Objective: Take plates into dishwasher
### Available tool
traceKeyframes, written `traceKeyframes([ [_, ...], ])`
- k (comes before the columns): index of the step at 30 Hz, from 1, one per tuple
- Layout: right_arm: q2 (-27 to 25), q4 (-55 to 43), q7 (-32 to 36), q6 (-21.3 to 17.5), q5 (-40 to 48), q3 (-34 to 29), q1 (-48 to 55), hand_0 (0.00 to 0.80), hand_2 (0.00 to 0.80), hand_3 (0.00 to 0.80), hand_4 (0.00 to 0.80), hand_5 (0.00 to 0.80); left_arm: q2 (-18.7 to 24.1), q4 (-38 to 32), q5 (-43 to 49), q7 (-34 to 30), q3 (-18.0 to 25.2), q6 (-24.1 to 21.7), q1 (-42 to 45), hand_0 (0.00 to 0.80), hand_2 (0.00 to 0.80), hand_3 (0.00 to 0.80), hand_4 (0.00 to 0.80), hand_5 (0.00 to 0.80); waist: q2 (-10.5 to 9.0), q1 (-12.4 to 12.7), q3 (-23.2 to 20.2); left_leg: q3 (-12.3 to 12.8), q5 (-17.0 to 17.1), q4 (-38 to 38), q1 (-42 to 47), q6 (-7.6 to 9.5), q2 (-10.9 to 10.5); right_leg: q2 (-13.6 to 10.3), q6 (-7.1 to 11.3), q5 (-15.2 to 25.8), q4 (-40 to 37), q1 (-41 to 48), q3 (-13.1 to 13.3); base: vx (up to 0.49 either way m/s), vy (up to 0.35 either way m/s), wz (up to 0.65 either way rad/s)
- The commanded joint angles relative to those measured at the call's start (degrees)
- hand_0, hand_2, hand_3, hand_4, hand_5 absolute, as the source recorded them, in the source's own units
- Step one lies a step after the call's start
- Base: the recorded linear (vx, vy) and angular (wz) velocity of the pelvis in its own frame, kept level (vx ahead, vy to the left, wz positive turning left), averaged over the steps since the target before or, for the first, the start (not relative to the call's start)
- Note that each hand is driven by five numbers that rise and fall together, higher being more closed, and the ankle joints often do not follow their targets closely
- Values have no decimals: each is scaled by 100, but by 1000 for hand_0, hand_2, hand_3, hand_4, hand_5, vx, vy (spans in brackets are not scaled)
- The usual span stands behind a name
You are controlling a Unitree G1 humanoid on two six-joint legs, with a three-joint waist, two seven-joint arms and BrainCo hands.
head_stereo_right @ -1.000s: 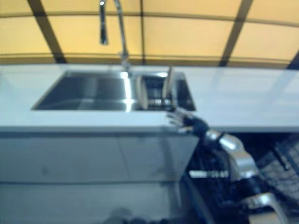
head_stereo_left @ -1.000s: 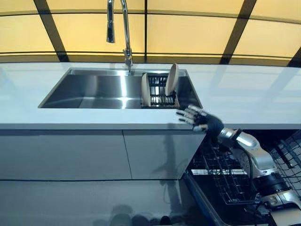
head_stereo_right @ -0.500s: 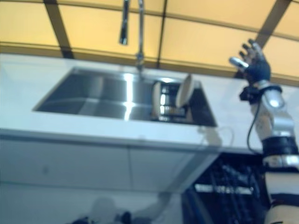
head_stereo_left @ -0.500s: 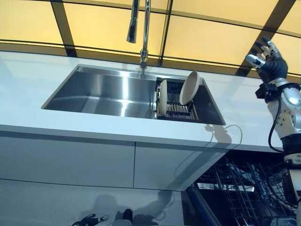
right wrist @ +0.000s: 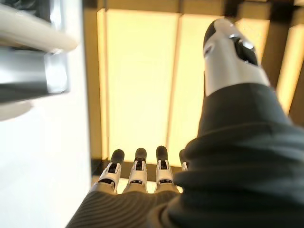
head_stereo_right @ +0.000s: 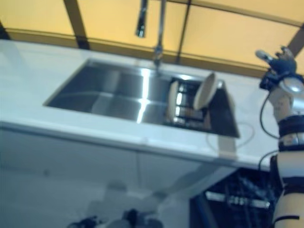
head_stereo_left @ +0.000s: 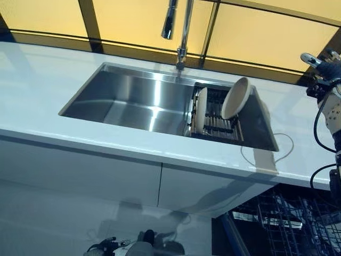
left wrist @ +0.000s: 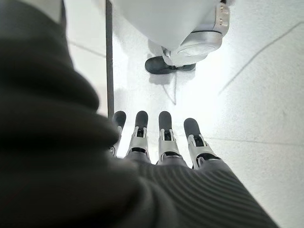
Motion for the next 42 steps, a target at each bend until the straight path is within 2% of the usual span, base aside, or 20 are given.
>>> traceKeyframes([
  [1, -442, -141, 18, -145, -524, 496, -951, 0, 0, 0, 0, 0, 328, 39, -24, -18, -20, -14, -81, 0, 0, 0, 0, 0, -197, -35, -122, -113, -422, 393, 87, -287, 44, -197, 116, 1737, -1691, -347, 205, 114, -155, 6],
  [3, -358, -162, -58, -100, -607, 649, -1161, 0, 0, 0, 0, 0, 387, -85, -177, 40, -21, 14, -240, 0, 0, 0, 0, 0, -191, -149, 43, -157, -612, 456, 94, -283, 33, -105, 174, 2083, -2089, -797, 368, -40, -205, 4],
  [6, -317, -334, -141, 106, -350, 758, -1150, 0, 0, 0, 0, 0, 353, -190, -324, 218, 20, 19, -411, 0, 0, 0, 0, 0, -221, -159, 177, -75, -676, 785, -201, -277, 72, -76, 110, 1923, -2048, -747, 375, -72, -143, 20],
  [7, -289, -422, -106, 345, -444, 758, -1089, 0, 0, 0, 0, 0, 317, -218, -461, 256, 60, 13, -455, 0, 0, 0, 0, 0, -238, -161, 195, -73, -671, 813, -230, -298, 83, -88, 115, 1910, -2103, -672, 332, 82, -120, 51],
  [11, -269, -186, 173, 626, -651, 867, -1033, 0, 0, 0, 0, 0, 145, -191, -197, 110, -71, -98, -413, 0, 0, 0, 0, 0, -316, -108, 71, -163, -565, 463, -88, -357, 128, -46, 105, 1937, -2557, -341, 246, 147, -67, 20],
  [16, -179, 84, 272, 672, -1015, 1141, -1314, 0, 0, 0, 0, 0, 64, -109, -203, 80, -168, -111, -395, 0, 0, 0, 0, 0, -309, -70, 27, -182, -406, 7, 52, -414, 139, 2, 107, 1924, -2740, -192, 167, 66, 3, -4],
  [20, -192, -19, 319, 934, -1061, 1216, -1377, 0, 0, 0, 0, 0, 131, -129, -267, 101, -115, -92, -325, 0, 0, 0, 0, 0, -288, -107, 59, -206, -379, -143, 119, -424, 137, -4, 146, 1951, -2759, -208, 160, 27, 14, -8],
  [26, -86, -9, 600, 1183, -1129, 1389, -1517, 0, 0, 0, 0, 0, 160, -101, -311, 52, -85, -146, -311, 0, 0, 0, 0, 0, -312, -132, 126, -162, -405, -148, 103, -426, 146, -30, 178, 1998, -2768, -303, 151, -5, 2, -1],
  [30, 10, -28, 667, 1202, -1269, 1530, -1604, 0, 0, 0, 0, 0, 144, -103, -302, 118, -126, -188, -312, 0, 0, 0, 0, 0, -335, -133, 196, -160, -425, -148, 86, -434, 149, -50, 202, 2026, -2772, -359, 160, 0, 0, 0],
  [35, 94, -160, 618, 1357, -1419, 1722, -1748, 0, 0, 0, 0, 0, 168, -135, -327, 136, -143, -113, -314, 0, 0, 0, 0, 0, -355, -144, 259, -166, -437, -148, 82, -429, 141, -58, 217, 2044, -2750, -406, 188, 0, 0, 0],
  [42, 276, -123, 512, 1596, -1193, 1852, -1936, 0, 0, 0, 0, 0, 167, -96, -390, 229, -168, -97, -315, 0, 0, 0, 0, 0, -393, -131, 389, -182, -437, -148, 20, -431, 136, -48, 211, 2068, -2762, -472, 227, 0, 0, 0],
])
